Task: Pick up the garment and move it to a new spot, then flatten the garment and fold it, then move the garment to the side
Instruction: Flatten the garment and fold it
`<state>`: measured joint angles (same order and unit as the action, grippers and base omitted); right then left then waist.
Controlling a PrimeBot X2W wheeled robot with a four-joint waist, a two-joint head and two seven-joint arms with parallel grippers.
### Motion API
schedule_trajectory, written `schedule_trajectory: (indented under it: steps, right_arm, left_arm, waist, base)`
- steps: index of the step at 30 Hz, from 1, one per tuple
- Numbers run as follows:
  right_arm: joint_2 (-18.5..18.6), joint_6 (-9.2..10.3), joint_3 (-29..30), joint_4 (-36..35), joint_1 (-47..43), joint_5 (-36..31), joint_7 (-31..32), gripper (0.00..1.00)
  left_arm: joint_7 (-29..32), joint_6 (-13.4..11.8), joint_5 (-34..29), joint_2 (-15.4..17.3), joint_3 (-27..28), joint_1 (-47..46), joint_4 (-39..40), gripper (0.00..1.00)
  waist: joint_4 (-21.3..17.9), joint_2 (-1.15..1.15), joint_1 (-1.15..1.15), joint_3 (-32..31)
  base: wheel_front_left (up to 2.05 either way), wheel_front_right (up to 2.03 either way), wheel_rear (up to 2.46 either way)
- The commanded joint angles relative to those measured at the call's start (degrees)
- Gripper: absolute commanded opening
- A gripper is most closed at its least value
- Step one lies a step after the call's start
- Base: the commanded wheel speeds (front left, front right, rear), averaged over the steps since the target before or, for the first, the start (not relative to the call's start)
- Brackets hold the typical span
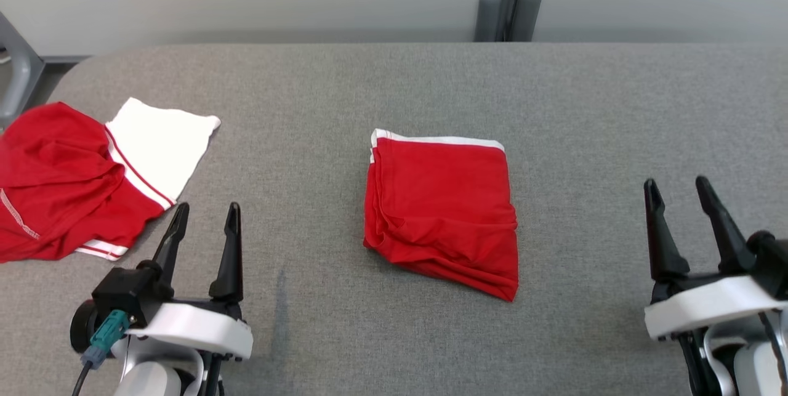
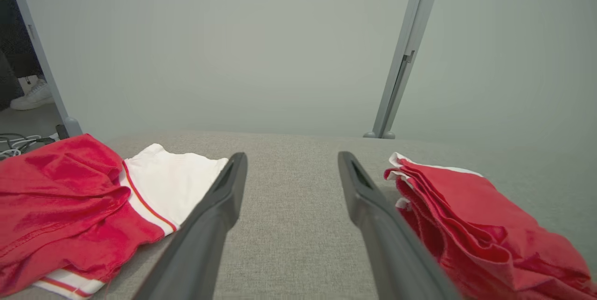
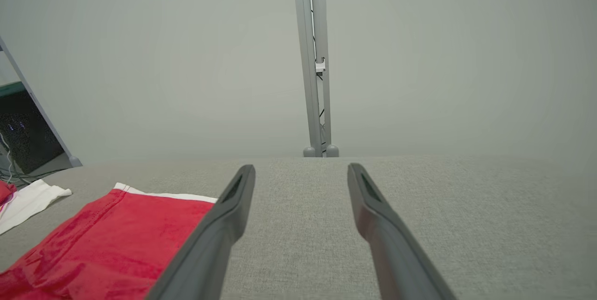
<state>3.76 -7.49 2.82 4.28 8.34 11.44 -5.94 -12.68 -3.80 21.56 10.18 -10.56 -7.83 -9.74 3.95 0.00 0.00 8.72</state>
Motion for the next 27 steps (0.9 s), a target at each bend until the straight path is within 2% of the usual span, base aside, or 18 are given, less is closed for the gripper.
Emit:
schedule_trajectory:
  steps: [1,12,27]
  right_arm:
    - [0.0,-0.01,0.2,-0.5,-1.5,-0.1,0.4,1.00]
    - [-0.6,-0.01,2.1,-1.7,-10.0,-0.4,3.2,1.00]
    - [-0.7,-0.01,2.3,-3.7,-12.9,0.7,5.1,1.00]
  left_arm:
    - [0.2,-0.4,0.1,0.6,0.2,1.2,0.4,1.00]
    - [3.2,-1.3,0.1,2.1,-1.3,8.3,2.9,1.00]
    - [5.0,-2.4,0.5,3.3,-1.4,11.1,5.5,1.00]
  waist:
    - [-0.2,0.00,0.00,-1.6]
    - [-0.3,0.00,0.00,-9.3]
    - [-0.3,0.00,0.00,-10.9]
  base:
    - [0.00,0.00,0.00]
    - [0.00,0.00,0.00]
    - [0.00,0.00,0.00]
